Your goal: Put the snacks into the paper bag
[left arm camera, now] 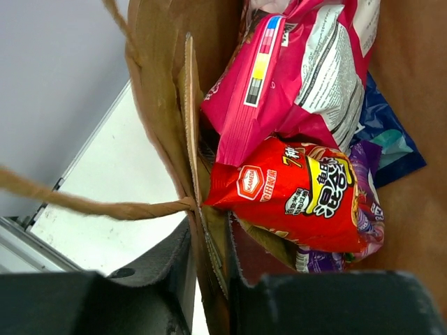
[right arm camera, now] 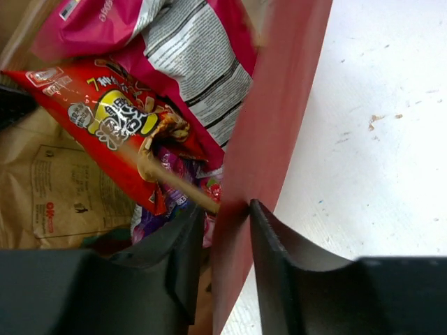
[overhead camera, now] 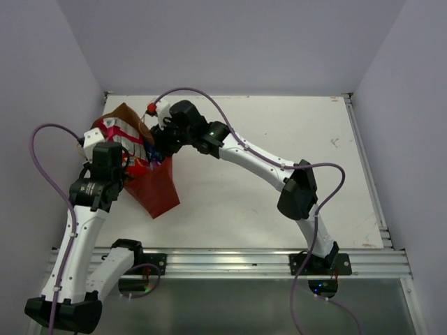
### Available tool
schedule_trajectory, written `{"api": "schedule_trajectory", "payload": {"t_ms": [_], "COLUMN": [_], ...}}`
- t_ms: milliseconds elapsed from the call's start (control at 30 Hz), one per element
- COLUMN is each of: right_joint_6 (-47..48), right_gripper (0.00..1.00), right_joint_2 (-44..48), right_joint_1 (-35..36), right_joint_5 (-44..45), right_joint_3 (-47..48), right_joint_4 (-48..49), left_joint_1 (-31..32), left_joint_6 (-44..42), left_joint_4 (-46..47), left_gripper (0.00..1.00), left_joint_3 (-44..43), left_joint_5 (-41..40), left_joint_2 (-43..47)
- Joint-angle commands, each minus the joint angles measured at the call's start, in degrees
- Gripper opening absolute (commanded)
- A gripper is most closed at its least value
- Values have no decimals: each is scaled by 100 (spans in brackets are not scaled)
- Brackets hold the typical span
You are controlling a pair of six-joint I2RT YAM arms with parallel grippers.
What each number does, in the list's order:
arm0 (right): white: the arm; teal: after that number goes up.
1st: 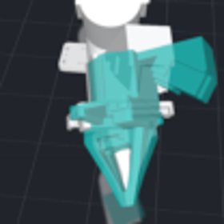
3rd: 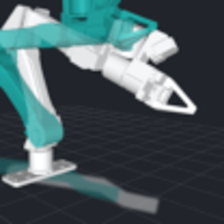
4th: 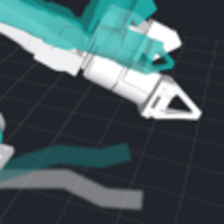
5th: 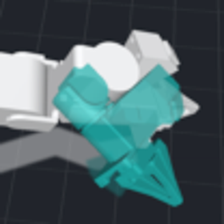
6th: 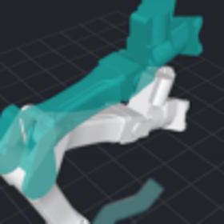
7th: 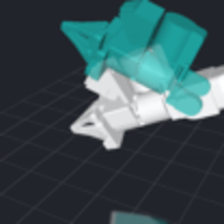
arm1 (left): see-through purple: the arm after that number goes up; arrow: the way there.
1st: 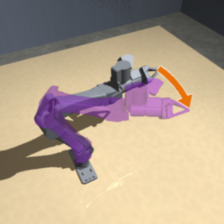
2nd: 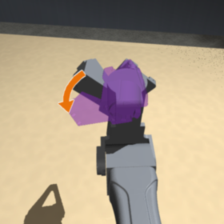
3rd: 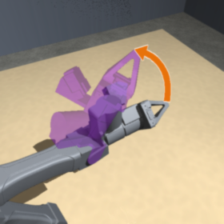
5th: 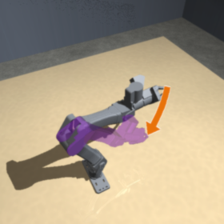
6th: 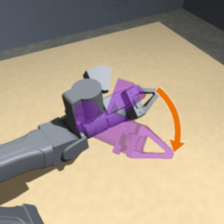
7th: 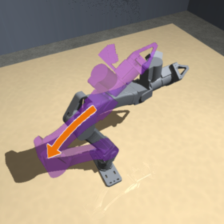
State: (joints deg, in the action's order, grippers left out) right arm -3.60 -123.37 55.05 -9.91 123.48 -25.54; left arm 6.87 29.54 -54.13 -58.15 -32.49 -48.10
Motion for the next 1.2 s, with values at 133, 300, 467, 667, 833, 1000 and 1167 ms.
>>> {"api": "schedule_trajectory", "payload": {"t_ms": [133,300,467,667,833,1000,1167], "right_joint_6": [113,149,157,104,114,-53,-141], "right_gripper": [4,0,0,0,0,0,0], "right_joint_2": [-162,251,953,1701,2361,2897,3380], "right_joint_1": [-29,-29,-20,15,24,24,15], "right_joint_5": [209,674,1333,2554,3476,3918,4225], "right_joint_3": [168,-113,-403,-921,-1484,-2011,-2451], "right_joint_4": [-66,14,-100,-285,-346,-390,-469], "left_joint_1": [25,25,25,68,270,604,1235], "left_joint_6": [-282,-922,-1564,-2040,-2224,-2269,-2190], "left_joint_4": [727,1490,2212,2635,3004,3268,3417], "left_gripper": [0,0,0,0,0,0,0], "left_joint_3": [269,331,94,-241,-118,-240,-293], "left_joint_5": [137,769,1929,3222,3960,4277,4050], "left_joint_2": [-139,-25,2,-103,-77,-358,-621]}}
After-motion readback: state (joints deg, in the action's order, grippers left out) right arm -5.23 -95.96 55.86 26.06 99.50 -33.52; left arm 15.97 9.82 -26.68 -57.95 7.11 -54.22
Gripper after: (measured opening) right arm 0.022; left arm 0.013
